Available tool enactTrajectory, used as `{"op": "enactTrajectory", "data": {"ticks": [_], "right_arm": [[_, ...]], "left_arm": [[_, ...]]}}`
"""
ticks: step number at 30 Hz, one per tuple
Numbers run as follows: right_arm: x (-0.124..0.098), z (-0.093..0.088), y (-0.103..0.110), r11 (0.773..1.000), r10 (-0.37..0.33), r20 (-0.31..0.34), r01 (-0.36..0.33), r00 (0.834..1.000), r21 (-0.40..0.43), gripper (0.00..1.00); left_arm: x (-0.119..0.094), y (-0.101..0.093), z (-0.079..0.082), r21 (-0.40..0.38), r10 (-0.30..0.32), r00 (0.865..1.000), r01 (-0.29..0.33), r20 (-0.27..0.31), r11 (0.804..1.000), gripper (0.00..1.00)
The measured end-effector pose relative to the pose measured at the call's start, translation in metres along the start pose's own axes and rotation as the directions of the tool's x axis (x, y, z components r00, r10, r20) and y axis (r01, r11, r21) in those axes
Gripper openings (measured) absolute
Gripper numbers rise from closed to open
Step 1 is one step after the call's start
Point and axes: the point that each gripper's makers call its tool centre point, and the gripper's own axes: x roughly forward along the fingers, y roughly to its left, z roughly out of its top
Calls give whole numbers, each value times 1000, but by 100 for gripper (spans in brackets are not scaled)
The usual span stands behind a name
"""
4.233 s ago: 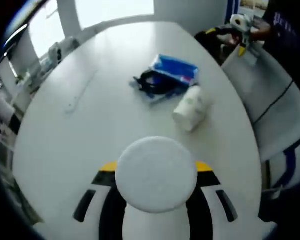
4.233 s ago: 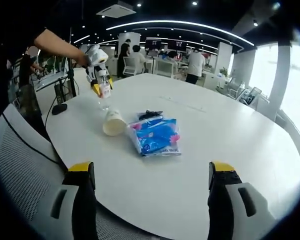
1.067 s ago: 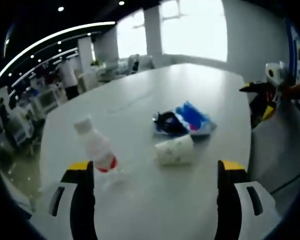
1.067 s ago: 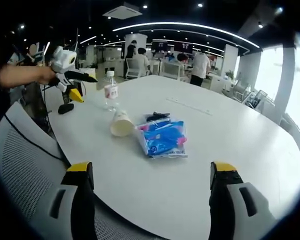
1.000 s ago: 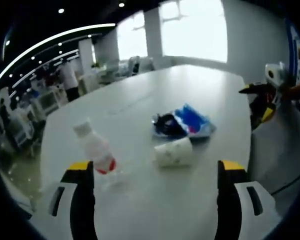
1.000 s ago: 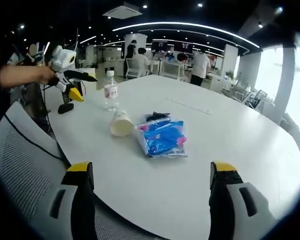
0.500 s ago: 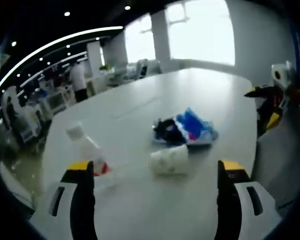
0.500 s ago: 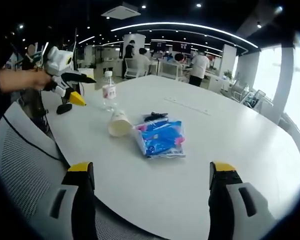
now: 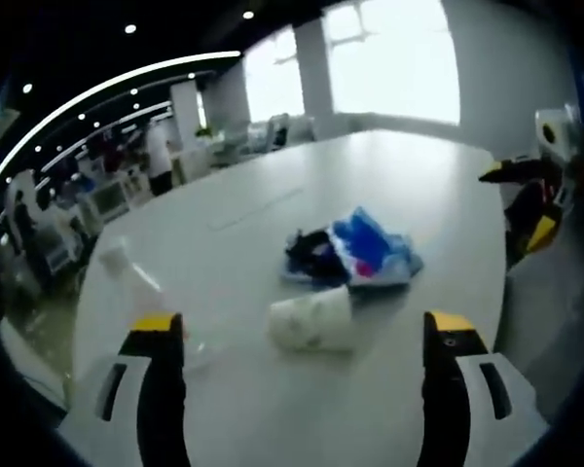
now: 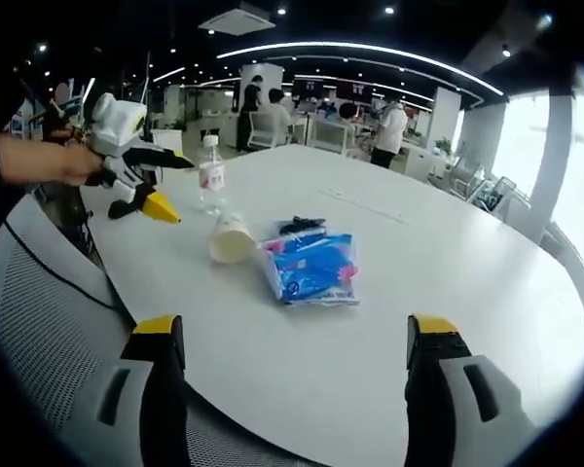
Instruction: Arrange the tabletop items into an orderly group along one side of the table until the central work area is clear of visible clutter.
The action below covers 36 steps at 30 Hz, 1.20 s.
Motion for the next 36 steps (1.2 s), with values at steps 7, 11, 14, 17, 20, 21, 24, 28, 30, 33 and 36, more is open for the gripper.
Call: {"op": "enactTrajectory", "data": {"ticks": [7,11,14,17,20,21,24,28,30,33,36], "right_arm": [[-1,1,-3,1000,-13,5,13,1000,1,93],[-1,0,-3,1000,-17,3,17,1000,-1,93],[-1,0,-4,1000,-22,4,22,1000,-4,93],[-2,0,-5,1000,-27,1,27,1000,-5,92],[-1,-1,-6,1000,-28,-2,28,1000,-5,92],[-1,-1,-6,1000,-29,-4,29,1000,-8,92],[-1,-2,-6,999,-33,-7,33,999,-13,91],[-1,-3,-7,999,-36,-12,36,999,-15,90],[-1,-4,-8,999,-39,-18,39,999,-22,90],[-1,-4,-8,999,-42,-19,42,999,-23,89],[-1,-4,-9,999,-42,-22,41,999,-22,89]], "left_arm": [[17,-14,-1,35,-27,1000,27,-7,999,92],[26,-18,-3,18,-38,999,38,-13,999,92],[33,-21,-7,7,-43,999,43,-12,999,91],[40,-22,-13,1,-49,998,49,-39,999,90],[45,-22,-18,-3,-53,997,53,-51,999,87],[47,-22,-20,-7,-54,997,54,-53,999,86],[50,-22,-20,10,-56,998,56,-38,998,76],[57,-21,-22,23,-61,997,62,-45,998,72],[60,-19,-24,29,-56,997,57,-51,998,71],[64,-16,-25,20,-56,997,57,-58,998,66],[68,-14,-27,13,-53,996,54,-70,998,66]]}}
